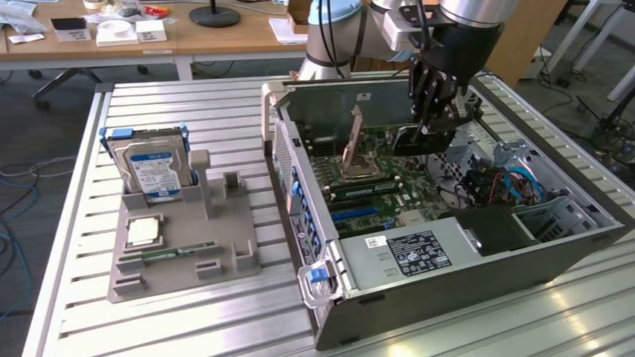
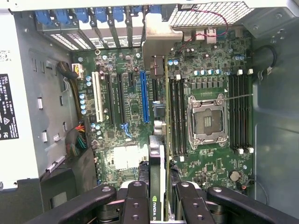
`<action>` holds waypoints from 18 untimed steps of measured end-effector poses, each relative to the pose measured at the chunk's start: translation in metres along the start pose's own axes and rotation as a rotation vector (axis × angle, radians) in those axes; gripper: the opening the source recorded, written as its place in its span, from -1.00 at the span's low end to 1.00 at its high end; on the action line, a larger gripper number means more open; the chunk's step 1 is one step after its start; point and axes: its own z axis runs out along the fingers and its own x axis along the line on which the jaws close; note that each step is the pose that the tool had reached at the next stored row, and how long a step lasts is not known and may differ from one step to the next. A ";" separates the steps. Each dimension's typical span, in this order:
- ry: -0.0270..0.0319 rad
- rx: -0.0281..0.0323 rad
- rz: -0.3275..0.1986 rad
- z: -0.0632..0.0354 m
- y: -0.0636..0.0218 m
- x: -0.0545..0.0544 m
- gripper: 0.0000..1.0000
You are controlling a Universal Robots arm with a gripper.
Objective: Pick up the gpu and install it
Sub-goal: 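Insert the gpu into the slot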
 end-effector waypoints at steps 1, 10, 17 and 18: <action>0.0000 0.0000 0.000 0.0000 0.0000 0.000 -0.46; -0.0003 0.0001 0.000 0.0026 0.0001 0.000 -0.46; -0.0002 0.0000 0.000 0.0144 0.0006 0.001 -0.46; -0.0001 0.0000 0.000 0.0151 0.0007 0.001 -0.46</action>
